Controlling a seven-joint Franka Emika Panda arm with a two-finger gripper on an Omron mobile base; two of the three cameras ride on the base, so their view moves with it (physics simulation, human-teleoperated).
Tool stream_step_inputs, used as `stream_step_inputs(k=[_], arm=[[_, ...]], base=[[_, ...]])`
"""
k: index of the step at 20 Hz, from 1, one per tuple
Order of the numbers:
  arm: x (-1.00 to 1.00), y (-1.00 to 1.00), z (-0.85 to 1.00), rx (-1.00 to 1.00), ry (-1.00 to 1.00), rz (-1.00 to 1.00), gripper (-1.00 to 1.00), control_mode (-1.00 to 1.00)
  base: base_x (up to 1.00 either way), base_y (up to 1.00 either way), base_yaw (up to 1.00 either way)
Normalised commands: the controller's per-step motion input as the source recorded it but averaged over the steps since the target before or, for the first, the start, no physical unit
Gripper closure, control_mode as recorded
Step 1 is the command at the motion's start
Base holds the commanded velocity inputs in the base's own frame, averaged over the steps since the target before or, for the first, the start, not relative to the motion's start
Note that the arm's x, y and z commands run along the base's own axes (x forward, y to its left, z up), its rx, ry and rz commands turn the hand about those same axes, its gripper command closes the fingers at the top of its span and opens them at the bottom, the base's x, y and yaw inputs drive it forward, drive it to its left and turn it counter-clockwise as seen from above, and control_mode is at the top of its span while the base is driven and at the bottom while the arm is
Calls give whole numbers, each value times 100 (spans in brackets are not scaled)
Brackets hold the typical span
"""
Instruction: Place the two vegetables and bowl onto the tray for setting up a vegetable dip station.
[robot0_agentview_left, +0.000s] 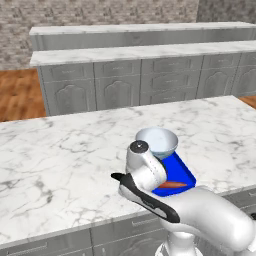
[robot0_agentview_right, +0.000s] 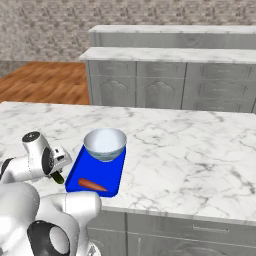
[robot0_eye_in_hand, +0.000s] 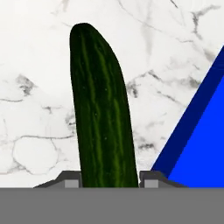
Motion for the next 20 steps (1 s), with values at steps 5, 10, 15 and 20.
stream_step_inputs(k=[5,10,15,20], arm=[[10,-54,0,3,-7,18,100,-100],[22,-55,-3,3,-1,16,100,-100],[-1,-52,-17,1,-6,3,100,-100],[0,-45,-18,1,-7,0,100,-100]], base=[[0,0,0],[0,0,0],[0,0,0],[0,0,0]])
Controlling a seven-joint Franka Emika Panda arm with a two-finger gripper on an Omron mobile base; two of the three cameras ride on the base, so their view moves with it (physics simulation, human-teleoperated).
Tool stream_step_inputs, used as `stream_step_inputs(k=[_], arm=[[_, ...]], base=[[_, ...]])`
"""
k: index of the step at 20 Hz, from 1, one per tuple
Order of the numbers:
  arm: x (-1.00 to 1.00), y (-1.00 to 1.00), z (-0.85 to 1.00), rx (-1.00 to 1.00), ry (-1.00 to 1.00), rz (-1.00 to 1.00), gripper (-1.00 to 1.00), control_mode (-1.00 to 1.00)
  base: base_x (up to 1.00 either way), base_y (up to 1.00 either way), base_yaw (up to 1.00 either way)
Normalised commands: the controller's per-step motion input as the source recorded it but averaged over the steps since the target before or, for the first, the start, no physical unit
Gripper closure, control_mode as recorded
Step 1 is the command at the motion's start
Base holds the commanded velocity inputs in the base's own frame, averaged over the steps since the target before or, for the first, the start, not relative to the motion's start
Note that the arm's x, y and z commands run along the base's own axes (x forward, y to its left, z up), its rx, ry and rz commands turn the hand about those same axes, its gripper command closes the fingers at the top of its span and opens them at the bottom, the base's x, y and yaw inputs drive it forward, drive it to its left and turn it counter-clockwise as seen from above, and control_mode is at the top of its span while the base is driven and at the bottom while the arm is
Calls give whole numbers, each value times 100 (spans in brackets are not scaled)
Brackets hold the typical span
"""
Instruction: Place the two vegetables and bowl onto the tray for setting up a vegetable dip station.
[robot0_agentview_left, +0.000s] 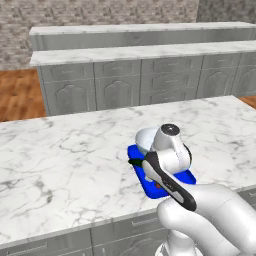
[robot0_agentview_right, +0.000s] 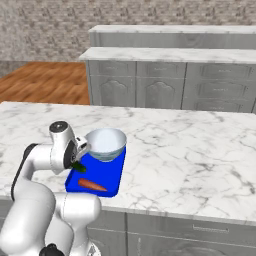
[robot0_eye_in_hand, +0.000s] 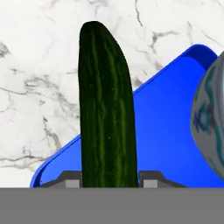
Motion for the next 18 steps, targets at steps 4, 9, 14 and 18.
stream_step_inputs(k=[4,9,14,18], arm=[[-5,-39,-22,2,-1,-1,100,-100],[-4,-40,-30,0,0,-2,100,-100],[-6,-26,-19,0,-1,0,100,-100],[0,-17,-9,0,1,0,100,-100]], base=[[0,0,0],[0,0,0],[0,0,0],[0,0,0]])
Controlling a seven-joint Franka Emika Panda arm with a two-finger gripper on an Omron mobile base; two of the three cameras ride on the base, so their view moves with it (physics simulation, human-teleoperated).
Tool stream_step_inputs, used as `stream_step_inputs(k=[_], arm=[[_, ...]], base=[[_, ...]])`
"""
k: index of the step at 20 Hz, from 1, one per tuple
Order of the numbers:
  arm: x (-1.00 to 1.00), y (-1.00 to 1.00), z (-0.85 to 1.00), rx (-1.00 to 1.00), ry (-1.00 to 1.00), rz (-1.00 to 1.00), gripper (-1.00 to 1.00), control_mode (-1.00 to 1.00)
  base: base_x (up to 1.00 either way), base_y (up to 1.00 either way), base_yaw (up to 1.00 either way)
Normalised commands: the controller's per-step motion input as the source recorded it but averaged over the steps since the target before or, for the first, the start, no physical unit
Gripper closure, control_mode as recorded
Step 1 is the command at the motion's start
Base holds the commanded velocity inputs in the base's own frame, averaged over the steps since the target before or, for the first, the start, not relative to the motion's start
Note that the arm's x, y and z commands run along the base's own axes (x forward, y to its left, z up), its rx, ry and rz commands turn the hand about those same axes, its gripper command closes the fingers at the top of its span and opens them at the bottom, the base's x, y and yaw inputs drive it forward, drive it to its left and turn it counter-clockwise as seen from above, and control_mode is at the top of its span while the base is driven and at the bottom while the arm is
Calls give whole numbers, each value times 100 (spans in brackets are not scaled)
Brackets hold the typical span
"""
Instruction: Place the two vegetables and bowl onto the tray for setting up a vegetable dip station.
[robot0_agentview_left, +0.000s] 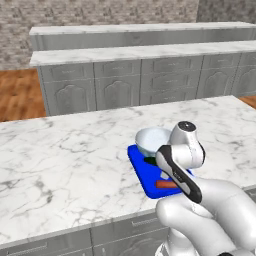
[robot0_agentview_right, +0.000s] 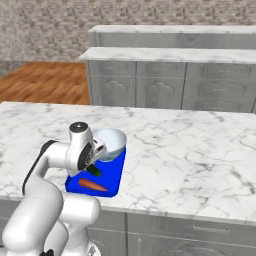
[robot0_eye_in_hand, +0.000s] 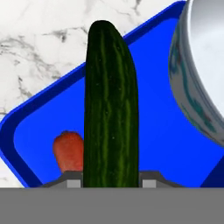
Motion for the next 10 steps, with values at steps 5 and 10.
stream_step_inputs(k=[5,10], arm=[[0,-32,-34,0,0,0,100,-100],[0,-31,-43,1,0,0,100,-100]], base=[[0,0,0],[0,0,0]])
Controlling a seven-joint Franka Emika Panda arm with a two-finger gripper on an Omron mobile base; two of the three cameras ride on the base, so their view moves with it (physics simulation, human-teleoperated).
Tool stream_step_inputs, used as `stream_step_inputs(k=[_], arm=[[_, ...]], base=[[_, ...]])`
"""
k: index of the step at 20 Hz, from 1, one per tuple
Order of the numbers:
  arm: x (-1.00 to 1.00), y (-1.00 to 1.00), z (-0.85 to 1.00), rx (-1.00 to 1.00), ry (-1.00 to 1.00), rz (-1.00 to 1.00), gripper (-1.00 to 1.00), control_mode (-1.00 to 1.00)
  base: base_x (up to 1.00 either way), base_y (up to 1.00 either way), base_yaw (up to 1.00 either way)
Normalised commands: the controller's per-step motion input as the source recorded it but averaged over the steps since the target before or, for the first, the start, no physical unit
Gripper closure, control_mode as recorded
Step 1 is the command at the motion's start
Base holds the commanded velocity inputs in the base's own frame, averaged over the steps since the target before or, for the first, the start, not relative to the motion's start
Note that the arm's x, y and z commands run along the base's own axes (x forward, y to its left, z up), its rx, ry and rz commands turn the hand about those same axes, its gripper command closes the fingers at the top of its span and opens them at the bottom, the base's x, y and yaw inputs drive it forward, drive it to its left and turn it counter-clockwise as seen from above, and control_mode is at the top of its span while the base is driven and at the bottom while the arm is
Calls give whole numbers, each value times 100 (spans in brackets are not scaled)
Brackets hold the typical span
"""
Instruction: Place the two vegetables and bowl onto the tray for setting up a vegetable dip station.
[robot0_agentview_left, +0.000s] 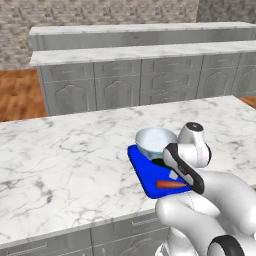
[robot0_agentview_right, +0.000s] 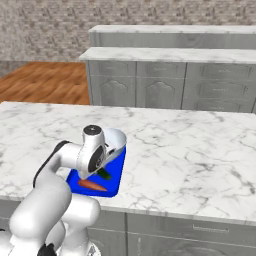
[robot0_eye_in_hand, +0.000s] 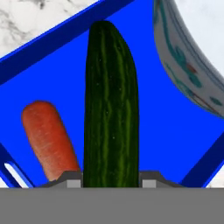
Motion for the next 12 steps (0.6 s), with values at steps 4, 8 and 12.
stream_step_inputs(k=[4,8,12], arm=[[9,-4,-18,1,-8,3,100,-100],[6,0,-31,0,-8,5,100,-100],[4,0,-37,0,-6,5,100,-100]], base=[[0,0,0],[0,0,0],[0,0,0]])
